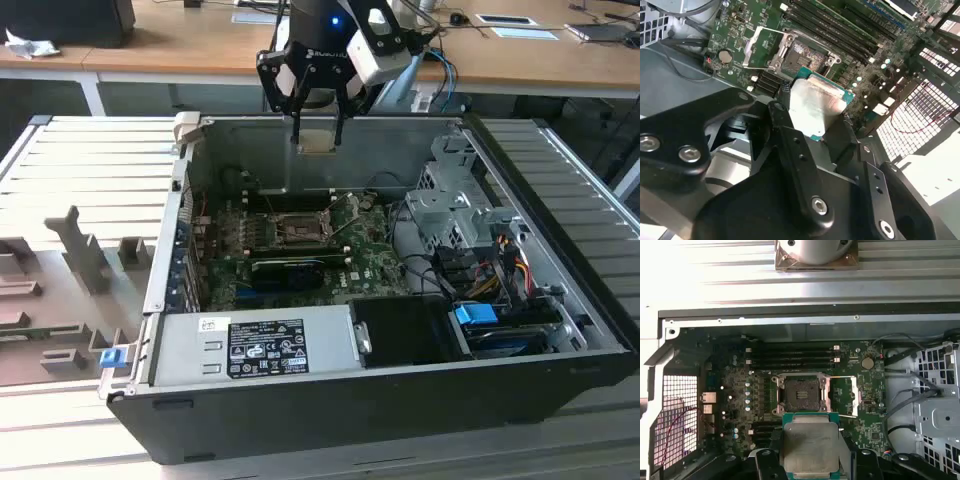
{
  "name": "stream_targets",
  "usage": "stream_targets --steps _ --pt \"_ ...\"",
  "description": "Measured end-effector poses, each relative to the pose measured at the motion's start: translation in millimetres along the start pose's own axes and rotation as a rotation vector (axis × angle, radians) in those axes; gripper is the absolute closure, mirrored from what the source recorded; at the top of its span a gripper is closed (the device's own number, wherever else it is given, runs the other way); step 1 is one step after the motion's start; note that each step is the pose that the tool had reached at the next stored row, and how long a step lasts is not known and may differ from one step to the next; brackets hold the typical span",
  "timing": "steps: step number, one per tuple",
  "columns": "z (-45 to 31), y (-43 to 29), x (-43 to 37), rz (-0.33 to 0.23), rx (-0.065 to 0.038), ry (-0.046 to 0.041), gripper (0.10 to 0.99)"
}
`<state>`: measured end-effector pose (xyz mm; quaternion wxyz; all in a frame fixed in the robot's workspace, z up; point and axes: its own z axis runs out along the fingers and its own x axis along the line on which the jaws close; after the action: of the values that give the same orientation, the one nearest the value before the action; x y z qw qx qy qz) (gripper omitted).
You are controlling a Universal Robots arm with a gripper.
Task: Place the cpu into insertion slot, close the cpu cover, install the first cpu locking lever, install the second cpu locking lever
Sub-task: 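Place the cpu into insertion slot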
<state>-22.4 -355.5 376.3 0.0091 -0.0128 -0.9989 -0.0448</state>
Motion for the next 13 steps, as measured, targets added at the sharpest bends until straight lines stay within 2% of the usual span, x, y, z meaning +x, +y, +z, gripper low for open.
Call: stream_targets --steps 13 --pt "0.0 0.0 0.0 0.037 -0.001 -0.0033 0.557"
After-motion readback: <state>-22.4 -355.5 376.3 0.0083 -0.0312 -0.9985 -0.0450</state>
